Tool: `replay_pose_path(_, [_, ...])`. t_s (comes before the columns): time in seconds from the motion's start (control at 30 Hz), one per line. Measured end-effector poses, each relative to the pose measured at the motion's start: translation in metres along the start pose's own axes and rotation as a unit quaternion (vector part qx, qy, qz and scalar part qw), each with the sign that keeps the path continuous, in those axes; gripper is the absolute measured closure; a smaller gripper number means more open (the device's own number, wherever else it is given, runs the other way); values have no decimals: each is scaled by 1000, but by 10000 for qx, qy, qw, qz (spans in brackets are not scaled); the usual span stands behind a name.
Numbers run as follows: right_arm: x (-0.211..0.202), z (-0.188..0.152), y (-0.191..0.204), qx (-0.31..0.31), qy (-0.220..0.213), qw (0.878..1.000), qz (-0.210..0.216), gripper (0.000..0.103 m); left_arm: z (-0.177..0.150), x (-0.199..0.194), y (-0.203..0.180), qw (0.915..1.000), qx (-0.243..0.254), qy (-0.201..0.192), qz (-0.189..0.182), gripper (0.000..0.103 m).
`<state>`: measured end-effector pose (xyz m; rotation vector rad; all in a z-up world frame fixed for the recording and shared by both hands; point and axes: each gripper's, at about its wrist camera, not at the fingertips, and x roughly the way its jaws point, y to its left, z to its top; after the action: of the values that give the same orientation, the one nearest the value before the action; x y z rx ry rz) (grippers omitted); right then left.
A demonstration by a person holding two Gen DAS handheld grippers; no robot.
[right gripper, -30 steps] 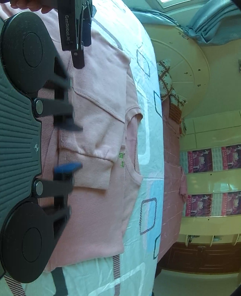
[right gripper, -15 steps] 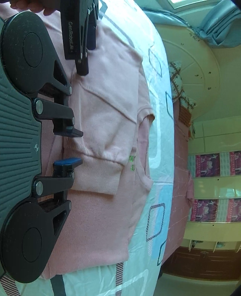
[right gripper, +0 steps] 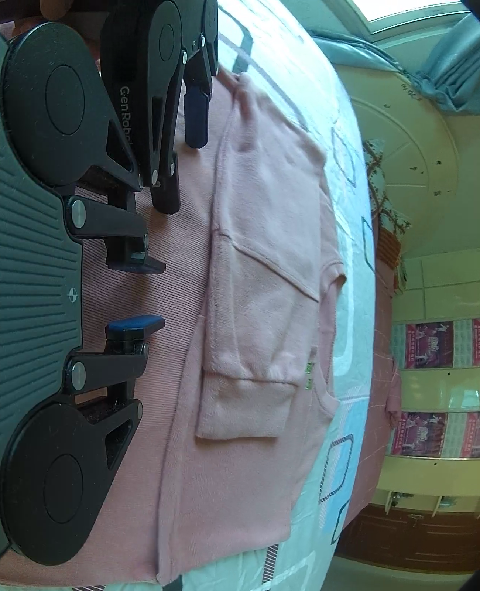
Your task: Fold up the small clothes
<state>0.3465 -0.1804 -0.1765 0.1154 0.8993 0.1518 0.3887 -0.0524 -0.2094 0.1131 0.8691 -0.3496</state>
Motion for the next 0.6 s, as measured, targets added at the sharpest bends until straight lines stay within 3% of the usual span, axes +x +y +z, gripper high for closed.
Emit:
replay_pose_path(0.17, [-1, -12, 5, -282, -20, 9985, -478, 79, -11, -9, 9, 9998, 150, -44, 114, 32])
replay_pose_path(0.4, [-25, -32, -22, -48, 0, 9960, -887, 79, -23, -27, 26, 9996, 116, 4, 252, 33])
replay_pose_path(0.6, [-54, -40, -4, 100, -171, 9983, -556, 79, -32, -53, 23, 9998, 83, -111, 126, 35])
